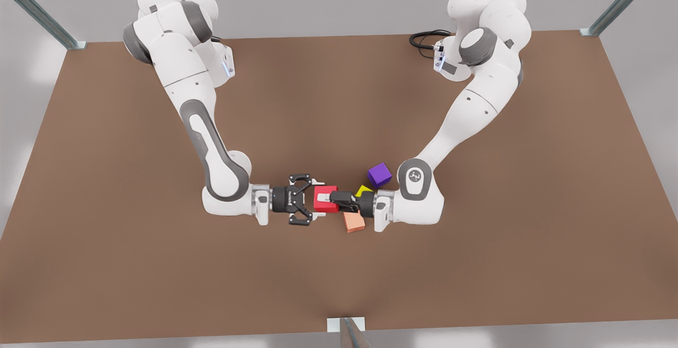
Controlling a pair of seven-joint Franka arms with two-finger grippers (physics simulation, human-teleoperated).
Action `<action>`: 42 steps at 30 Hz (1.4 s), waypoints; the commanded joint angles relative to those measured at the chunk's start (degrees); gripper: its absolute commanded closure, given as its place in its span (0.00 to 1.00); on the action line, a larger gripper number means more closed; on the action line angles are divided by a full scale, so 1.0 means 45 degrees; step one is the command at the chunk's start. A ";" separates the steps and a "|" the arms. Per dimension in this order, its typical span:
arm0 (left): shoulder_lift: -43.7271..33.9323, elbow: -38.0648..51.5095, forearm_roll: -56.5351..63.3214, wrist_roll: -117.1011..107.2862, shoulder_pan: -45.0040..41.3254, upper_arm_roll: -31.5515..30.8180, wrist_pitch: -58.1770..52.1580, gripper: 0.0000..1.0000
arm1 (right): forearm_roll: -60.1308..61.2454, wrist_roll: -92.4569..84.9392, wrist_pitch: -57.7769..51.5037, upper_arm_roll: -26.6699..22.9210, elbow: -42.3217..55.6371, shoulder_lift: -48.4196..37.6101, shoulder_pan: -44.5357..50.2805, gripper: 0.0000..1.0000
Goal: Pick up red wooden cube and pass to hand red wooden cube and place in blue wooden cube
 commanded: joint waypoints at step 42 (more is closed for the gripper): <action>-1.1740 -0.4935 1.1698 -0.3305 -0.0288 0.9191 -0.9906 0.00 | -1.8987 1.6002 0.0981 -0.1417 -0.2861 -0.3300 -0.1913 0.42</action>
